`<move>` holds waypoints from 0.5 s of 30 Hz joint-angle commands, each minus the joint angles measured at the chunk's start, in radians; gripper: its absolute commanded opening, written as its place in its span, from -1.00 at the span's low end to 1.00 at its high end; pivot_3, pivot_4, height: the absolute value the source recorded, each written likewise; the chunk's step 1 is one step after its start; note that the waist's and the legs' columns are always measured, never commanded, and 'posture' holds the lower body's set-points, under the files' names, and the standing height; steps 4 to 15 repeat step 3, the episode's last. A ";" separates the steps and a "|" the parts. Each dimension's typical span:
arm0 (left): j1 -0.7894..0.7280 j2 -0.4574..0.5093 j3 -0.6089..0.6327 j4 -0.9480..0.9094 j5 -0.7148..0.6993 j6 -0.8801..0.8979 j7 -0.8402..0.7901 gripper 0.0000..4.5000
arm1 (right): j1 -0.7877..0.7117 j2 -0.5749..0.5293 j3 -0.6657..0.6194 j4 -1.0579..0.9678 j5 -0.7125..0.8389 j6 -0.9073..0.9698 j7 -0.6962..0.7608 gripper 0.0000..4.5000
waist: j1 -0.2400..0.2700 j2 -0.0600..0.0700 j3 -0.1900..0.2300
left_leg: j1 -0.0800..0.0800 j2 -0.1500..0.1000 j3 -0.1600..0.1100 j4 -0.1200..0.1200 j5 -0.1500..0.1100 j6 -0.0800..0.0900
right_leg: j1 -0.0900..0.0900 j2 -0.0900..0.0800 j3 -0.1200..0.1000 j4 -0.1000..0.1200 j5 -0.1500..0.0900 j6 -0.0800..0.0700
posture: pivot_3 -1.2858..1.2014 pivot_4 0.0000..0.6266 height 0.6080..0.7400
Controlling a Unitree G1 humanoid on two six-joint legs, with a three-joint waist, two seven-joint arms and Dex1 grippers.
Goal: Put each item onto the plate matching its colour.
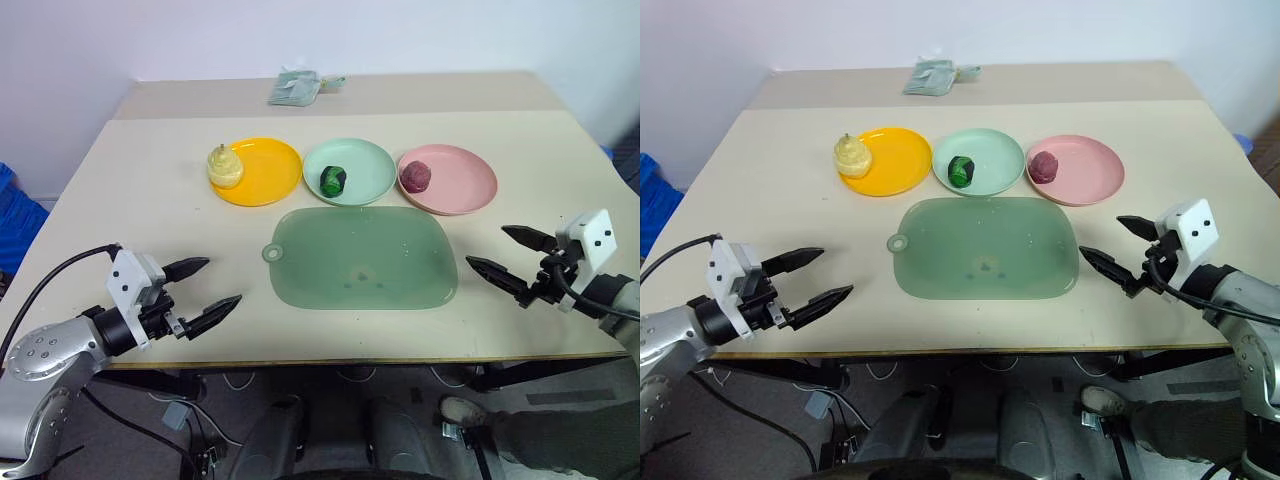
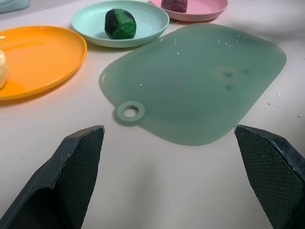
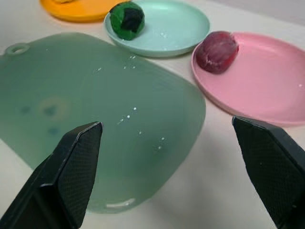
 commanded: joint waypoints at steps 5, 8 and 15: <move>-0.024 0.021 0.010 -0.030 -0.017 0.007 -0.010 1.00 | 0.015 -0.032 -0.047 -0.044 0.032 -0.004 0.014 0.98 | 0.011 0.000 0.000 | 0.000 0.001 0.000 0.000 0.000 0.000 | 0.000 0.000 0.000 -0.001 0.000 0.000 | 0.03 -0.52 1.00; -0.024 0.021 0.010 -0.030 -0.017 0.007 -0.010 1.00 | 0.015 -0.032 -0.047 -0.044 0.032 -0.004 0.014 0.98 | 0.011 0.000 0.000 | 0.000 0.001 0.000 0.000 0.000 0.000 | 0.000 0.000 0.000 -0.001 0.000 0.000 | 0.03 -0.52 1.00; -0.024 0.021 0.010 -0.030 -0.017 0.007 -0.010 1.00 | 0.015 -0.032 -0.047 -0.044 0.032 -0.004 0.014 0.98 | 0.011 0.000 0.000 | 0.000 0.001 0.000 0.000 0.000 0.000 | 0.000 0.000 0.000 -0.001 0.000 0.000 | 0.03 -0.52 1.00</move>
